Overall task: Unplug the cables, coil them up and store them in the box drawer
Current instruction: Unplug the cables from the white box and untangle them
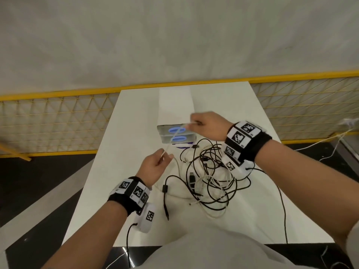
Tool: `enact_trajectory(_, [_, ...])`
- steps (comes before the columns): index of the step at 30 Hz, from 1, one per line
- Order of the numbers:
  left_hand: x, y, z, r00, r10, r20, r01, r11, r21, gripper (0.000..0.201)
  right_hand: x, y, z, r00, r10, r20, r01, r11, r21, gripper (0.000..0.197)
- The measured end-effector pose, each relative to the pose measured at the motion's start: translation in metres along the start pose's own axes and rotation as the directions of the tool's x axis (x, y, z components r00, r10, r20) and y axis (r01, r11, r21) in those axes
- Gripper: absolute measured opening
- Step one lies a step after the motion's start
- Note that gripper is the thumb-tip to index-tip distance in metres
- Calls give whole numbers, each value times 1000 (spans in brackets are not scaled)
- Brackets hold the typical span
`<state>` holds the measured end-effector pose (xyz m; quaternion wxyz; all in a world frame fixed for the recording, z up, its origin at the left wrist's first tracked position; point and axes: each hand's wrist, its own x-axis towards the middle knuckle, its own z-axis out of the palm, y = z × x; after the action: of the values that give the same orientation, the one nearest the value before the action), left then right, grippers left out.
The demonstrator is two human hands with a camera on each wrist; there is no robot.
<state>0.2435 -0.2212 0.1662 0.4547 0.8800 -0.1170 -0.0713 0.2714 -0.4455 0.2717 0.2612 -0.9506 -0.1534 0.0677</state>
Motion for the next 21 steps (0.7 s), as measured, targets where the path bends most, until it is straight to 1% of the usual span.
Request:
enact_trajectory(1, [3,9,3,1000,14,28,-13,999,-46,22,5,-16,-9,994,-80,-71,85,994,63,33])
enact_trajectory(2, [7,21,5,998,31,46,-27,996,-85,16,9,-32,-18,976,-162,-143,181,975,129,31])
enact_trajectory(4, [26,41,6,997,43,59,-35,991,-129,18,15,-64,-33,909,-303,-285,363,913,186,25])
enact_trajectory(5, [36,52,5,997,34,67,-25,989,-143,16,16,-75,-37,871,-347,-347,433,877,210,21])
enact_trajectory(6, [44,63,3,996,31,78,-18,986,-164,23,19,-79,-37,843,-360,-400,480,839,256,13])
enact_trajectory(7, [51,73,1,997,24,72,-9,979,-203,32,21,-79,-36,834,-344,-431,498,806,319,14])
enact_trajectory(8, [56,83,-3,999,31,45,-18,965,-263,36,23,-71,-32,838,-297,-458,489,782,386,35])
enact_trajectory(9, [58,94,-9,999,31,9,-26,941,-339,37,24,-62,-28,859,-225,-460,448,766,461,57])
enact_trajectory(10, [60,104,-16,999,39,-20,-44,907,-420,37,23,-50,-22,908,-112,-404,338,766,548,73])
enact_trajectory(11, [62,114,-24,998,41,-39,-55,867,-496,37,18,-37,-14,965,5,-263,168,756,632,76])
enact_trajectory(12, [64,121,-32,997,56,-60,-80,837,-541,37,11,-24,-2,996,77,-44,-29,756,653,68])
enact_trajectory(13, [67,128,-38,994,67,-87,-105,818,-566,37,3,-13,15,976,113,185,-197,820,537,53])
enact_trajectory(14, [70,132,-44,990,81,-117,-134,805,-578,37,-6,-1,35,924,144,353,-273,896,350,40])
enact_trajectory(15, [72,135,-47,987,80,-136,-147,788,-598,36,-14,12,55,885,196,422,-296,937,187,35])
enact_trajectory(16, [74,134,-49,986,86,-142,-155,784,-601,34,-19,21,69,872,242,425,-304,949,84,42])
enact_trajectory(17, [74,132,-48,988,84,-129,-145,794,-590,29,-21,26,75,881,272,388,-309,950,37,48])
enact_trajectory(18, [72,127,-45,991,90,-96,-128,821,-557,20,-18,32,75,914,275,298,-302,952,47,51])
enact_trajectory(19, [67,120,-41,996,86,-25,-86,845,-527,9,-14,33,66,941,264,213,-288,953,92,52])
enact_trajectory(20, [63,109,-34,995,72,71,-28,872,-489,16,-10,31,51,958,253,135,-277,941,195,52])
enact_trajectory(21, [58,97,-25,983,53,174,28,901,-433,35,-6,24,32,967,243,74,-253,895,369,52])
